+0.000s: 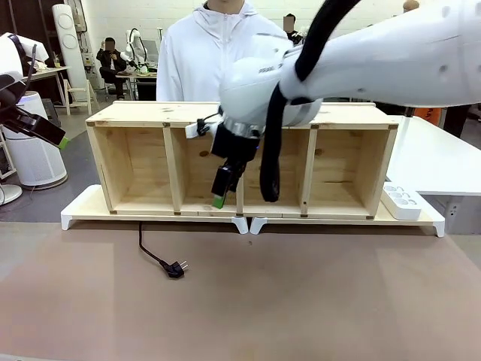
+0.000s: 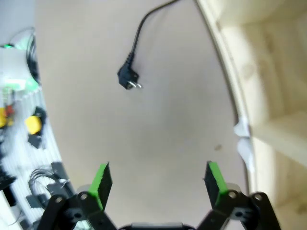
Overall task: Perform cable management.
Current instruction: When the cord part of the Power Cable appears at the lower middle area of the table and stops, grasp the cord part of the Power Cable.
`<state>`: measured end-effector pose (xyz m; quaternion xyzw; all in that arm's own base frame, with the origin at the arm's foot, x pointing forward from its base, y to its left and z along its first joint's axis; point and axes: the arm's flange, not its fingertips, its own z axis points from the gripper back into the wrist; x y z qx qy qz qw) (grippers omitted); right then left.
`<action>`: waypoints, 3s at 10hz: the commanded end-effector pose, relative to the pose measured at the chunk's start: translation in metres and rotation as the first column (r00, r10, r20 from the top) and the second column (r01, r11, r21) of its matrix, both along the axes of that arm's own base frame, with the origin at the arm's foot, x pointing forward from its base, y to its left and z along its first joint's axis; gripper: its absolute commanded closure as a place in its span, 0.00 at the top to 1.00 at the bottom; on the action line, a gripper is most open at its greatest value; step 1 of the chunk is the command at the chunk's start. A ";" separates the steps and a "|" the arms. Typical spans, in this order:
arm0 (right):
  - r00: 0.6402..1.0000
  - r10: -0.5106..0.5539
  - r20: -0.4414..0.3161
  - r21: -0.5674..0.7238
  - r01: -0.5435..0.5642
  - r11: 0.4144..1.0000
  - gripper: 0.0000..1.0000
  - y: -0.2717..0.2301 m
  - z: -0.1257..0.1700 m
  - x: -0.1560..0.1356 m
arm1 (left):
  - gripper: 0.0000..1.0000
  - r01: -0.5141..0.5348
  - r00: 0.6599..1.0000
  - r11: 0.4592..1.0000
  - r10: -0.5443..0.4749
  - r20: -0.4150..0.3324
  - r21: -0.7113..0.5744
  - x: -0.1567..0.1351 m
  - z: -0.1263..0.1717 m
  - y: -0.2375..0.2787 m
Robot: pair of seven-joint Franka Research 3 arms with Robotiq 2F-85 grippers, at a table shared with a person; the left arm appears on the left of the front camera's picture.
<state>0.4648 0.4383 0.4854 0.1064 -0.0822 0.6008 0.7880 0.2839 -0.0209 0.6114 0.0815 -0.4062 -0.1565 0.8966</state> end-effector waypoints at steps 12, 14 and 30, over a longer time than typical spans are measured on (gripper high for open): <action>0.994 -0.036 -0.105 -0.067 0.029 0.997 1.00 0.147 -0.127 0.010 | 1.00 -0.002 1.000 1.000 0.002 0.010 0.005 0.002 0.000 -0.001; 0.994 -0.096 -0.052 -0.109 0.090 0.990 1.00 0.152 -0.138 0.013 | 1.00 -0.002 1.000 1.000 0.002 0.010 0.005 0.002 0.000 -0.001; 0.996 0.014 -0.092 -0.174 -0.030 0.984 0.63 0.174 -0.177 0.019 | 1.00 -0.002 1.000 1.000 0.002 0.010 0.005 0.002 0.000 -0.001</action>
